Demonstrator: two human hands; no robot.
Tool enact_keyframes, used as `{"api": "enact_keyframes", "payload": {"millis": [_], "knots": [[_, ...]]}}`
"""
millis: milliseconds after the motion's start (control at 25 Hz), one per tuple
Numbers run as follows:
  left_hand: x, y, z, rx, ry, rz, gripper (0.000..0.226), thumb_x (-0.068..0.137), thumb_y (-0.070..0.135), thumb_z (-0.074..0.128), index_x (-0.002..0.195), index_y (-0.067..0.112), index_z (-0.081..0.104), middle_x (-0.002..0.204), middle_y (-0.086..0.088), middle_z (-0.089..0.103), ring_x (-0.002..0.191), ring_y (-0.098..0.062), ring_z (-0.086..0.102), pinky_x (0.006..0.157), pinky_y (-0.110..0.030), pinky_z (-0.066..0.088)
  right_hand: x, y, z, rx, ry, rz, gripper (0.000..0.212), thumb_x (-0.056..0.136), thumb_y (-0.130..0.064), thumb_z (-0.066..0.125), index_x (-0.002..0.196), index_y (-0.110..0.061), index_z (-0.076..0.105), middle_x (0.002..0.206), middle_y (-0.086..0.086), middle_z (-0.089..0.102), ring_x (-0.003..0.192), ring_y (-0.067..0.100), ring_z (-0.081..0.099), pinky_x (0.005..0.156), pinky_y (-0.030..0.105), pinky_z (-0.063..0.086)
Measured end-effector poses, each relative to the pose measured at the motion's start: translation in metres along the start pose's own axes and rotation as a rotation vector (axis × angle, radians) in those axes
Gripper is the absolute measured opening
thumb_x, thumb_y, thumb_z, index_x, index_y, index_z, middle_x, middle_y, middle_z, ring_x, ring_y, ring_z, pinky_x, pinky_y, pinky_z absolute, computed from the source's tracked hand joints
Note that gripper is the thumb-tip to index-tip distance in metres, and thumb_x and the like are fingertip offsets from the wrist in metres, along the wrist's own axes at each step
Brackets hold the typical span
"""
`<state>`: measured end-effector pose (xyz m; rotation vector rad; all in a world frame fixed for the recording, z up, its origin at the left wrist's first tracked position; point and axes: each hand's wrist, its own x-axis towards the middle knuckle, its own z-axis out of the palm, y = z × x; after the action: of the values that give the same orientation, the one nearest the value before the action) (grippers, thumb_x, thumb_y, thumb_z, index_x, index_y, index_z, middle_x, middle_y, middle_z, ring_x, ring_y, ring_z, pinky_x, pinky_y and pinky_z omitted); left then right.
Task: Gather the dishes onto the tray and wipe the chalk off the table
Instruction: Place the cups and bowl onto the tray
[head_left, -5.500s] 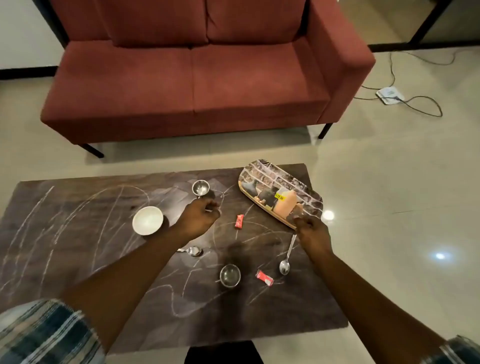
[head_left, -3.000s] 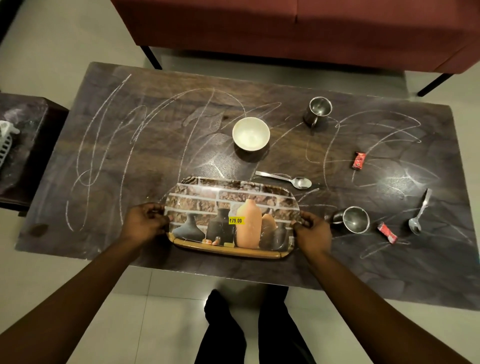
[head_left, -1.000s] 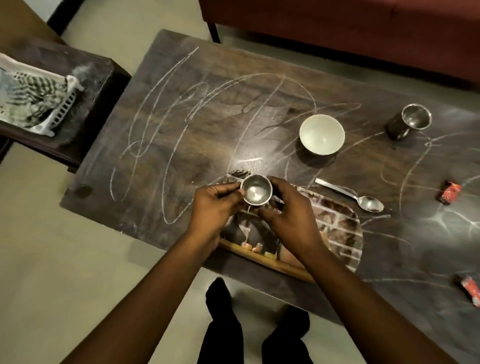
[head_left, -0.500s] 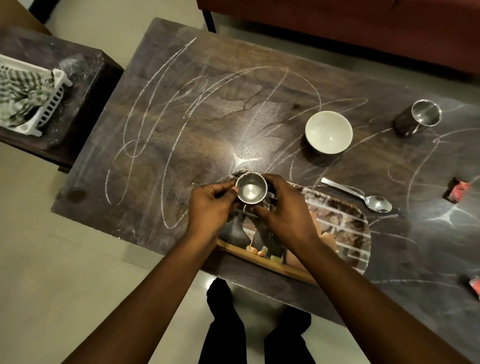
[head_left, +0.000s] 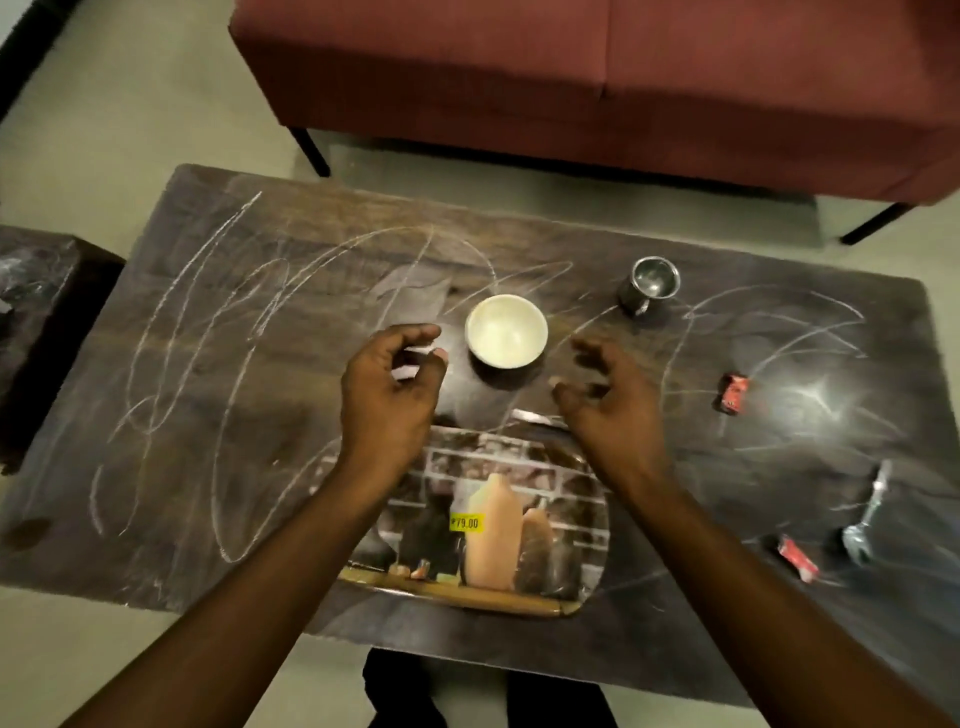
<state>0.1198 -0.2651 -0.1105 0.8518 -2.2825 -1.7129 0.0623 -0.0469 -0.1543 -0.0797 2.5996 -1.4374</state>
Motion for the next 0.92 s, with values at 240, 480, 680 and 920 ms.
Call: {"api": "enact_keyframes", "payload": {"millis": [240, 480, 680, 920], "knots": [[0.045, 0.042, 0.138, -0.076, -0.133, -0.04, 0.033, 0.102, 0.008, 0.07, 0.133, 0.017, 0.073, 0.125, 0.001, 0.076, 0.115, -0.015, 0.073, 0.112, -0.051, 0.057, 0.067, 0.051, -0.08, 0.065, 0.151, 0.091, 0.072, 0.089, -0.017, 0.082, 0.152, -0.025, 0.048, 0.144, -0.01, 0.056, 0.119, -0.009, 0.056, 0.106, 0.034, 0.056], [0.081, 0.046, 0.234, -0.167, -0.313, -0.199, 0.048, 0.112, 0.013, 0.056, 0.16, 0.017, 0.051, 0.16, -0.003, 0.056, 0.142, -0.014, 0.056, 0.126, -0.046, 0.044, 0.135, 0.085, -0.087, 0.098, 0.002, 0.18, 0.088, 0.091, -0.004, 0.077, 0.164, -0.02, 0.033, 0.147, -0.014, 0.051, 0.107, -0.027, 0.053, 0.087, -0.002, 0.045], [0.106, 0.034, 0.274, -0.214, -0.353, -0.399, 0.047, 0.107, 0.001, 0.053, 0.152, 0.014, 0.061, 0.148, -0.008, 0.069, 0.126, -0.022, 0.069, 0.096, -0.033, 0.061, 0.164, 0.103, -0.084, 0.117, -0.07, 0.215, 0.09, 0.088, 0.012, 0.07, 0.165, -0.018, 0.034, 0.16, 0.002, 0.054, 0.131, 0.004, 0.052, 0.104, 0.02, 0.05], [0.094, 0.029, 0.268, -0.214, -0.33, -0.426, 0.042, 0.104, -0.009, 0.054, 0.115, 0.022, 0.08, 0.094, 0.011, 0.083, 0.084, -0.005, 0.077, 0.076, -0.021, 0.061, 0.164, 0.095, -0.09, 0.03, -0.102, 0.063, 0.065, 0.083, 0.001, 0.083, 0.144, -0.012, 0.062, 0.132, 0.002, 0.073, 0.12, 0.014, 0.069, 0.108, 0.034, 0.056]]}}
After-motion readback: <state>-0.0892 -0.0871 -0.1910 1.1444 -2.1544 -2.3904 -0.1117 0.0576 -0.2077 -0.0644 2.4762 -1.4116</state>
